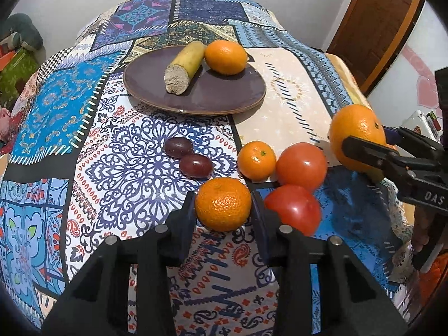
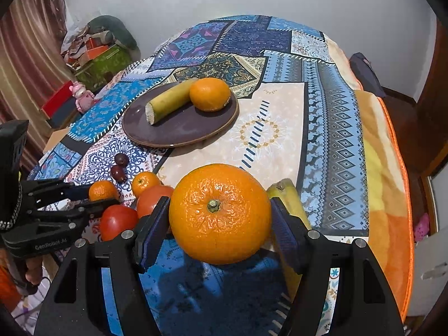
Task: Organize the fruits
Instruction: 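Grasp the orange beside the plate with the right gripper while the left grasps a tangerine, then lower the orange and tangerine onto the purple plate and open both grippers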
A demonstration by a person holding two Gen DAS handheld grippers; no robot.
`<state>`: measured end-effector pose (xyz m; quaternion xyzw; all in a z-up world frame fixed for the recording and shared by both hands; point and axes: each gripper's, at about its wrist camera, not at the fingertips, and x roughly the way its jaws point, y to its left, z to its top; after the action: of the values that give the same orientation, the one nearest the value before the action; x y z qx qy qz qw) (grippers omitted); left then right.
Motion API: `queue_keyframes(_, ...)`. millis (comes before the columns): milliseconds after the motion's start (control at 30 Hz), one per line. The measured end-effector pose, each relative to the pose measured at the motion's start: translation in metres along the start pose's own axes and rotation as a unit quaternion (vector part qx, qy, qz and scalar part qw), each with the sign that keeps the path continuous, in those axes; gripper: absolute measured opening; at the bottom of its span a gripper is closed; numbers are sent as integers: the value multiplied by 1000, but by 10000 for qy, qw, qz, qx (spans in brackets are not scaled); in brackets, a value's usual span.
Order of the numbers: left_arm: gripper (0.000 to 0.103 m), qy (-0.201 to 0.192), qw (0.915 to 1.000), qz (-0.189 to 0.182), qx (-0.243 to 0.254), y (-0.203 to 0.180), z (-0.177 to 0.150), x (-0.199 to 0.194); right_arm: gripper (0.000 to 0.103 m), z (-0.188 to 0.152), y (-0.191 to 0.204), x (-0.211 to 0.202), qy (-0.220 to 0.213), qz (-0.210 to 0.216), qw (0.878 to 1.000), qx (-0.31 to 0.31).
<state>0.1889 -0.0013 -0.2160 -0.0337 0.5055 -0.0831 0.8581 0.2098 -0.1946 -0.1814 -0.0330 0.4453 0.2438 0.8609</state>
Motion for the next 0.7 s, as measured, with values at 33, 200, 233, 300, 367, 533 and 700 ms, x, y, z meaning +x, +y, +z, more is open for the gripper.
queue_keyframes(33, 38, -40, 10000, 4, 26, 0, 0, -3, 67, 1, 1, -1, -15, 7, 10000, -1)
queue_keyframes(200, 38, -298, 9996, 22, 27, 4, 6, -24, 67, 12, 5, -3, -133, 45, 9999, -24)
queue_keyframes(233, 38, -360, 9993, 18, 6, 6, 10, -28, 67, 15, 6, -3, -155, 45, 9999, -30)
queue_keyframes(300, 38, -472, 9989, 32, -34, 11, 16, -36, 67, 20, 8, -2, -206, 61, 9998, -47)
queue_keyframes(367, 38, -593, 9982, 63, -60, 17, 24, -43, 67, 28, 11, -1, -254, 74, 9996, -68)
queue_keyframes(533, 38, -829, 9963, 190, -120, 34, 48, -52, 67, 45, 18, 5, -344, 106, 9993, -135)
queue_keyframes(700, 38, -954, 9949, 245, -207, 53, 73, -48, 67, 62, 24, 18, -357, 136, 9990, -240)
